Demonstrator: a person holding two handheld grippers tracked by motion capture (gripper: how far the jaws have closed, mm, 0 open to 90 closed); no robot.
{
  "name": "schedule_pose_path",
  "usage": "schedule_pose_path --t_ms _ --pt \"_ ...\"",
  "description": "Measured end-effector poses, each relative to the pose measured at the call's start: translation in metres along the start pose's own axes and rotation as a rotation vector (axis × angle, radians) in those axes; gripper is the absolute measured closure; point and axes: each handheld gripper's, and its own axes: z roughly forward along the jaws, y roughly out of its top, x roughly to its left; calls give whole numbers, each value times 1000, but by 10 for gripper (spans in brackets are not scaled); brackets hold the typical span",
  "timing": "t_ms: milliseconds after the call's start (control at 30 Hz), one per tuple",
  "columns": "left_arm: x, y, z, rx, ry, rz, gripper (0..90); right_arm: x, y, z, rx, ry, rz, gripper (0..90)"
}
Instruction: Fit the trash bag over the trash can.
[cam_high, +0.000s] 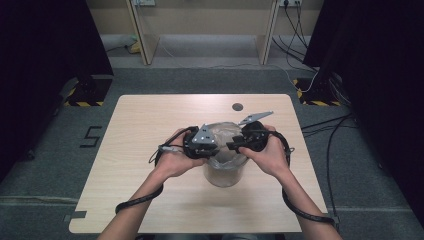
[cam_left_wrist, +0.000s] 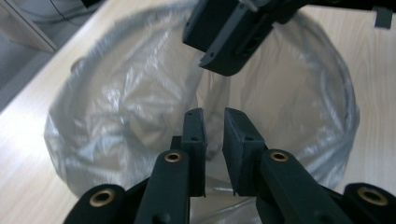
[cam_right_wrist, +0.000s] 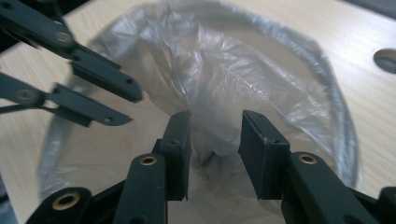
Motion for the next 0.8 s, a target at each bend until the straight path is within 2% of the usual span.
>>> schedule_pose_path --t_ms 67,167,300,400,467,600,700,733,800 --pt "0 -3 0 25 -9 -4 783 -3 4 6 24 6 7 609" --pt "-1 -6 -1 36 -18 -5 783 -8 10 13 50 -11 18 597" --pt "-1 -8 -3 25 -22 -16 784 -14 14 18 60 -31 34 580" --pt "-1 -7 -4 27 -25 -11 781 -18 17 21 57 -40 66 563" --pt "-1 -6 -4 9 -29 -21 766 -19 18 22 56 -43 79 561" --pt "2 1 -8 -59 -3 -42 740 -14 18 16 52 -27 71 555" --pt "5 10 -7 -98 37 -41 740 -7 18 9 50 -22 45 560" --pt "8 13 -6 -103 48 -39 742 -4 17 6 53 -20 39 561" --pt "12 19 -1 -71 103 -7 751 1 14 1 72 -18 17 565"
